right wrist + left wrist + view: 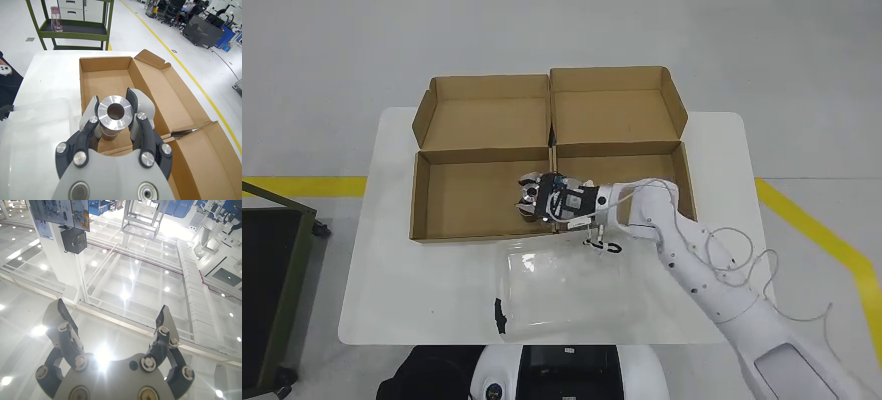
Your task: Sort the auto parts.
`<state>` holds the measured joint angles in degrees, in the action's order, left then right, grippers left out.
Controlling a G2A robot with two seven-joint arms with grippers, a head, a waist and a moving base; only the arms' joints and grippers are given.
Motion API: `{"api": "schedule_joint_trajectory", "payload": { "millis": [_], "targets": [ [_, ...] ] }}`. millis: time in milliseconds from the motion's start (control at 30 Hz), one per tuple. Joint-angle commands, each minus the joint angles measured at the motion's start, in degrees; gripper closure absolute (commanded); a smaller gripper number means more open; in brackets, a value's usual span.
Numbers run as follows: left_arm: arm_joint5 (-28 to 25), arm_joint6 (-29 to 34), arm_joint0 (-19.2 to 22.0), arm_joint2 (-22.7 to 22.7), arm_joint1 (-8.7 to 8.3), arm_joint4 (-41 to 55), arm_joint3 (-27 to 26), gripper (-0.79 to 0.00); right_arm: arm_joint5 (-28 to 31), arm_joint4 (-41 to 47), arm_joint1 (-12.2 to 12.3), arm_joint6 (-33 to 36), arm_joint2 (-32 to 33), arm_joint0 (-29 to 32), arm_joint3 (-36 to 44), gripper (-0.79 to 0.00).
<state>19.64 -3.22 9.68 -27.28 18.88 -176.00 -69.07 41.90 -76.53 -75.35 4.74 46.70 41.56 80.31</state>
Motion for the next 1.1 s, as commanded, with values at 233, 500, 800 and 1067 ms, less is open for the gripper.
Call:
{"api": "schedule_joint_trajectory", "payload": {
  "millis": [233, 500, 800, 1067],
  "targets": [
    [0.0, 0.0, 0.0, 0.0, 0.00, 0.0, 0.0, -0.785, -1.1, -0.6, -2.3, -0.6, -4.1, -5.4, -9.0, 0.000],
    [0.0, 0.0, 0.0, 0.0, 0.00, 0.0, 0.0, -0.785, -2.2, -0.4, -4.8, -2.0, -7.3, -9.9, -17.5, 0.000],
    [0.0, 0.0, 0.0, 0.0, 0.00, 0.0, 0.0, -0.785, -4.1, -1.8, -6.8, -2.6, -9.2, -12.6, -22.7, 0.000],
    [0.0, 0.0, 0.0, 0.0, 0.00, 0.0, 0.0, -0.785, -5.0, -3.1, -7.8, -2.9, -9.5, -14.0, -26.2, -0.028]
  ]
}}
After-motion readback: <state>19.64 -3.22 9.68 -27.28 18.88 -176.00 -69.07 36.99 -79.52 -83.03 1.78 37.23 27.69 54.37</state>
